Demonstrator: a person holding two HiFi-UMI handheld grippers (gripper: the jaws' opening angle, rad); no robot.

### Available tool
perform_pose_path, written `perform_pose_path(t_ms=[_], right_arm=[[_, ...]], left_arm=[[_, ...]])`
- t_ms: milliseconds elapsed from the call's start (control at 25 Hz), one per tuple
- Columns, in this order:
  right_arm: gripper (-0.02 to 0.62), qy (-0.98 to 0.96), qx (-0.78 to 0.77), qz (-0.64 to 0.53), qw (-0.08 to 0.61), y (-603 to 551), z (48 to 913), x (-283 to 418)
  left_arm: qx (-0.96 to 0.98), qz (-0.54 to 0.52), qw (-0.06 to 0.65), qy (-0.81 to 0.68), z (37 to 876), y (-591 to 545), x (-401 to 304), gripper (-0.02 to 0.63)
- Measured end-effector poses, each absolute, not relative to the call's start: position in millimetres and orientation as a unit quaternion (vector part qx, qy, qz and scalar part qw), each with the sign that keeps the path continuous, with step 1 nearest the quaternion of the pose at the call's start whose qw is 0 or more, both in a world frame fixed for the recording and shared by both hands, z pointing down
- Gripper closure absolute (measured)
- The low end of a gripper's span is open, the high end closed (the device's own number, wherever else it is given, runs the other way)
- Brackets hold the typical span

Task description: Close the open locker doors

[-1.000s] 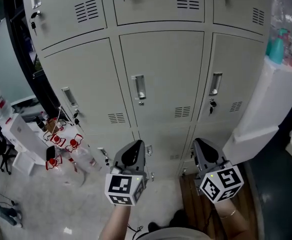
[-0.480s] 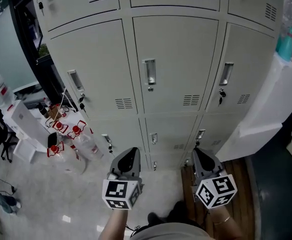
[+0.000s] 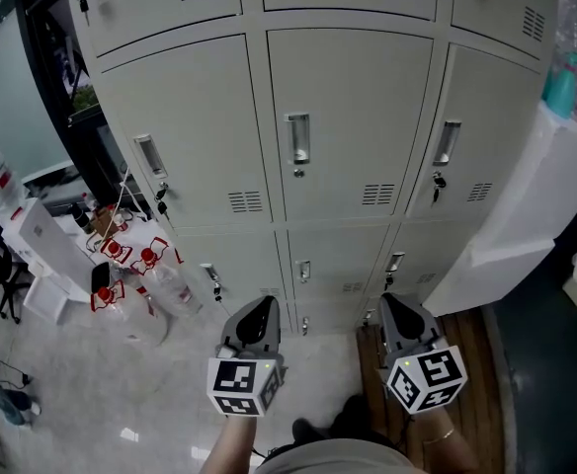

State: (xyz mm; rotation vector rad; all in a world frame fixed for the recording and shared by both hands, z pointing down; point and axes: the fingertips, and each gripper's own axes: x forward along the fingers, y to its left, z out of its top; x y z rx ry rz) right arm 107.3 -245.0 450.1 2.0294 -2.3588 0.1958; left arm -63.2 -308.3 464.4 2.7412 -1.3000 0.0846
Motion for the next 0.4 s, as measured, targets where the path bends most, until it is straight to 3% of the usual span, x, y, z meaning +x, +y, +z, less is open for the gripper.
perform_pose_path(t_ms=[400], right_arm=[[0.604, -0.746, 0.661, 0.076, 0.016, -240, 465, 108]], left_arm=[[0.905, 0.026, 0.061, -0.420, 472, -308, -69, 0.584]])
